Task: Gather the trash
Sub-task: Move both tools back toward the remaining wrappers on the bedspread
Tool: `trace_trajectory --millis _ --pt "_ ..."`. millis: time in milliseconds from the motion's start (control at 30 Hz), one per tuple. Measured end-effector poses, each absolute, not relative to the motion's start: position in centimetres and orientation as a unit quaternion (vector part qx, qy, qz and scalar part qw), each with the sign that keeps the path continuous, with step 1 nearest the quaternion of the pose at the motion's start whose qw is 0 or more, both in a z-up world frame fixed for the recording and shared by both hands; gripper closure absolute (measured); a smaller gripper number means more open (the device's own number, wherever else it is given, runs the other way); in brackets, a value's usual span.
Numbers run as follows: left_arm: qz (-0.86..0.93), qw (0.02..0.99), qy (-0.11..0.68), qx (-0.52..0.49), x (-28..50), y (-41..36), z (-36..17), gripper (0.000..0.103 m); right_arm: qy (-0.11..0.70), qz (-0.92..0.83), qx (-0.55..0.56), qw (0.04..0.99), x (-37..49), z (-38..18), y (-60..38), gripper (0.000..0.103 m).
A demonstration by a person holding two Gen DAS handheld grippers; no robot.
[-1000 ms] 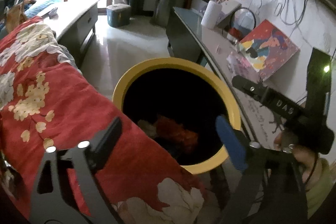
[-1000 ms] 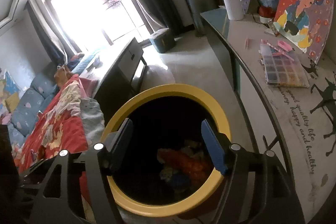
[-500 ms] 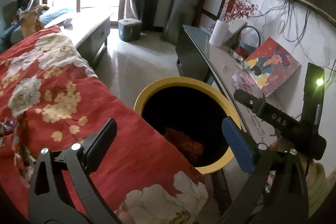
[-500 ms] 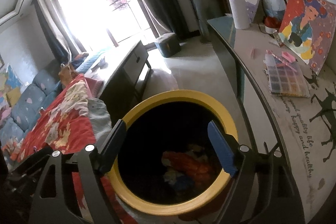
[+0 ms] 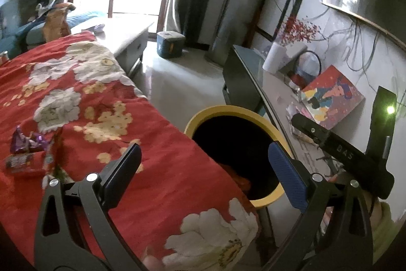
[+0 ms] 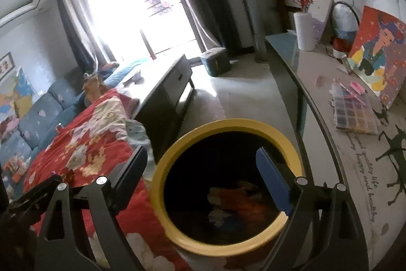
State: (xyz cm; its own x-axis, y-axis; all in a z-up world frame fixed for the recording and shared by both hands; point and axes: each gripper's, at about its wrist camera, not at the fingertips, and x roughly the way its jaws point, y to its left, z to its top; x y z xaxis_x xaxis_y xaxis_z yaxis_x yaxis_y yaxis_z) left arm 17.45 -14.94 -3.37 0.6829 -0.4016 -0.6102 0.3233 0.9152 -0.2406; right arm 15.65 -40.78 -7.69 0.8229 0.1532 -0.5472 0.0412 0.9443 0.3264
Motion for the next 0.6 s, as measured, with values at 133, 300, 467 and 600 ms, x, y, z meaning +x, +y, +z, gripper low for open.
trace_trajectory --millis 133,300,467,600 --pt "-0.188 0.919 0.337 -0.075 17.0 -13.3 -2.8 0.011 0.292 0.043 0.154 0.943 15.3 -7.0 -39.4 0.016" --pt "-0.174 0.926 0.325 -0.083 16.7 -11.5 -2.1 0.011 0.287 0.06 0.143 0.945 15.0 -6.2 -37.5 0.015" --pt "-0.153 0.934 0.311 -0.09 16.3 -9.5 -1.5 0.011 0.286 0.081 0.133 0.945 14.8 -5.7 -35.4 0.014" --pt "-0.136 0.937 0.308 -0.095 16.1 -8.0 -1.4 0.011 0.285 0.099 0.121 0.946 14.5 -5.3 -33.6 0.014"
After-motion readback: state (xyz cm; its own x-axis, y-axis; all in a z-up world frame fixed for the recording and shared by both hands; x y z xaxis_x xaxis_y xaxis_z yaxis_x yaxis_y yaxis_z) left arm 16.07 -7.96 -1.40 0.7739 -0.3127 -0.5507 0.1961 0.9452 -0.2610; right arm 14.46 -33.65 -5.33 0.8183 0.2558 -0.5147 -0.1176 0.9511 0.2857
